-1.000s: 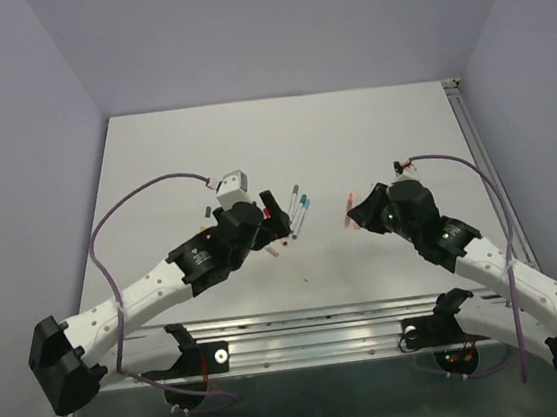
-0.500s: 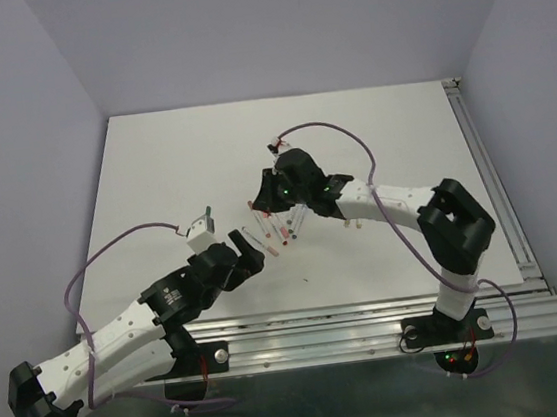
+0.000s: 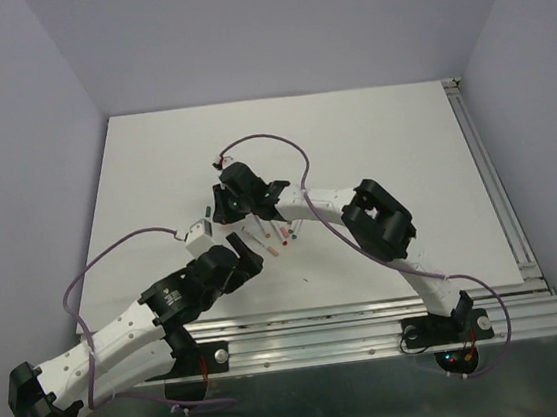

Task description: Open the pen caps

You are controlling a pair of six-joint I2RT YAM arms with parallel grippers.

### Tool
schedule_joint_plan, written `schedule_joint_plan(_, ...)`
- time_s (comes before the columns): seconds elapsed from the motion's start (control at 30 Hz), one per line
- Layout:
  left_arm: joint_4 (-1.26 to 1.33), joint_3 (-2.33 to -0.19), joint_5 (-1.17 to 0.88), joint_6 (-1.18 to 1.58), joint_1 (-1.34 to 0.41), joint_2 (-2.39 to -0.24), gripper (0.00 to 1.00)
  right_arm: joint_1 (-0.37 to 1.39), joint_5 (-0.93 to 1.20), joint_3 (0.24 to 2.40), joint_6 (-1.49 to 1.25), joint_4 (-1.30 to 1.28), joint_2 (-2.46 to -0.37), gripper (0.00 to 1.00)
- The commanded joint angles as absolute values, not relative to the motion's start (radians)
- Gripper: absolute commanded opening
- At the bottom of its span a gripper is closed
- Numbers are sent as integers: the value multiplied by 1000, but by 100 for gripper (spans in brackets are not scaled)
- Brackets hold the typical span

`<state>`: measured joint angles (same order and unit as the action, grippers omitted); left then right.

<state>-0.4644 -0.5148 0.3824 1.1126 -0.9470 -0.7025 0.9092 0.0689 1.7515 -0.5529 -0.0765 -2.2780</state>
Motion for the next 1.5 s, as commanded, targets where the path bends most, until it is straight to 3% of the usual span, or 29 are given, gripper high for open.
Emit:
schedule_joint_plan(0.0,-488,-511,420,1143,-946,-692,99,926,87,1905,-537,-123,-2354,9)
schedule_joint_plan(0.17,-494,-517,429,1147,-945,-681,99,936,63,1965,-555,-140,-2402,14)
schedule_joint_plan(0.23,-499,-520,437,1147,-946,-678,99,939,55,1980,-560,-147,-2411,21)
schedule_joint_plan(0.4,-499,-523,445,1150,-946,-680,99,940,37,1991,-555,-169,-2416,45)
schedule_joint_plan(0.67,-499,-534,445,1152,-945,-704,99,940,6,1962,-545,-192,-2336,69)
schedule_joint_plan(0.73,-496,-537,446,1157,-946,-703,99,940,-35,1934,-535,-190,-2283,80)
schedule_joint_plan(0.77,-492,-537,448,1157,-946,-703,99,942,-63,1909,-525,-187,-2261,92)
schedule_joint_plan(0.8,-492,-538,448,1160,-946,-704,99,942,-78,1908,-519,-184,-2241,92)
schedule_joint_plan(0.83,-491,-538,448,1166,-945,-703,99,940,-96,1884,-509,-184,-2191,100)
schedule_joint_plan(1.1,-498,-561,459,1219,-945,-747,99,939,-426,1613,-532,-204,-1895,100)
schedule_joint_plan(1.3,-561,-643,512,1285,-942,-877,99,939,-808,1178,-823,-296,-1540,100)
schedule_joint_plan(1.47,-583,-735,531,1295,-896,-988,99,939,-873,907,-1069,-403,-1232,100)
